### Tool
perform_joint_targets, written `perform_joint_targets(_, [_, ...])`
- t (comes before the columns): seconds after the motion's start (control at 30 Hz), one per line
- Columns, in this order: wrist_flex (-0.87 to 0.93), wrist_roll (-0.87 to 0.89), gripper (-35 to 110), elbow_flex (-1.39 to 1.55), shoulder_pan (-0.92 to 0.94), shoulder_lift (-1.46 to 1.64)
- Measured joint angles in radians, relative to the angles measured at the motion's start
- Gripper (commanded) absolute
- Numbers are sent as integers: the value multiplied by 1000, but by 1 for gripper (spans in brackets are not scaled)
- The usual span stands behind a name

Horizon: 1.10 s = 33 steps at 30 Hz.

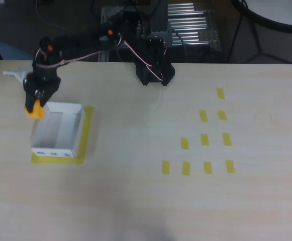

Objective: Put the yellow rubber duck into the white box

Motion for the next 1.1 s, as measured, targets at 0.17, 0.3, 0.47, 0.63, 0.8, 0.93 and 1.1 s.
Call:
perform_joint_targets(0.17, [0, -66, 0, 0, -18, -51])
perform_joint_targets(0.3, [3, -117, 0, 0, -52, -51])
perform_joint_targets(0.47, [3, -184, 0, 9, -97, -51])
perform_joint_targets(0.63, [3, -239, 0, 58, -129, -55])
perform_joint_targets(0.8, [-6, -276, 0, 92, -140, -57])
perform_joint_targets(0.93, [-18, -281, 8, 92, -140, -57])
perform_joint_targets(1.1, [-18, -324, 18, 92, -140, -61])
